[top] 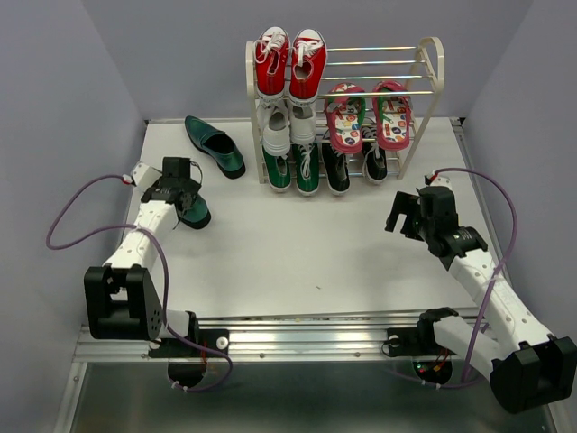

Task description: Place and organize the shoes onto the shoe shelf

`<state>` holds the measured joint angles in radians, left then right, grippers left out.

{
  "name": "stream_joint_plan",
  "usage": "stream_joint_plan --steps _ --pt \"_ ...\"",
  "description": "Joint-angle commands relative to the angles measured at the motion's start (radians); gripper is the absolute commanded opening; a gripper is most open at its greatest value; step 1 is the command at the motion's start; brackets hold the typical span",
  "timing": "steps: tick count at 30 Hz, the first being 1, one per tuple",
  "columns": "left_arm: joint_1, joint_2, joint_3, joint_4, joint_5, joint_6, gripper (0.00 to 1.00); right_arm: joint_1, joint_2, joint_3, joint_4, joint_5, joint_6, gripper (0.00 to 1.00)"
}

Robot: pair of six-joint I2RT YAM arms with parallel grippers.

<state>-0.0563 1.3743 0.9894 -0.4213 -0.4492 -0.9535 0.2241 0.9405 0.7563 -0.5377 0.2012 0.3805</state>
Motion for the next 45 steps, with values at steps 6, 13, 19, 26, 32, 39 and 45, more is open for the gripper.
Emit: stream_joint_plan --steps 6,13,19,26,32,39,45 --pt "0.026 -0.034 -0.038 0.025 0.0 -0.007 0.96 0.008 -0.02 0.008 0.038 0.0 -0.015 1.0" --pt "0.026 0.014 -0.072 0.071 0.076 -0.016 0.93 0.008 -0.014 0.008 0.038 0.0 -0.012 1.0" --pt "0.026 0.06 -0.1 0.124 0.144 -0.014 0.84 0.008 -0.028 0.005 0.038 0.012 -0.011 1.0" --pt "0.026 0.057 -0.121 0.148 0.156 -0.019 0.56 0.008 -0.023 0.005 0.038 0.004 -0.009 1.0" --pt "0.021 -0.004 -0.12 0.17 0.213 0.073 0.0 0.008 -0.035 0.003 0.038 0.02 -0.008 1.0" --pt "-0.082 -0.21 -0.087 0.063 0.149 0.2 0.0 0.008 -0.045 0.005 0.038 0.017 -0.006 1.0" --pt "-0.155 -0.435 -0.005 -0.053 0.173 0.297 0.0 0.008 -0.055 0.008 0.038 0.021 -0.008 1.0"
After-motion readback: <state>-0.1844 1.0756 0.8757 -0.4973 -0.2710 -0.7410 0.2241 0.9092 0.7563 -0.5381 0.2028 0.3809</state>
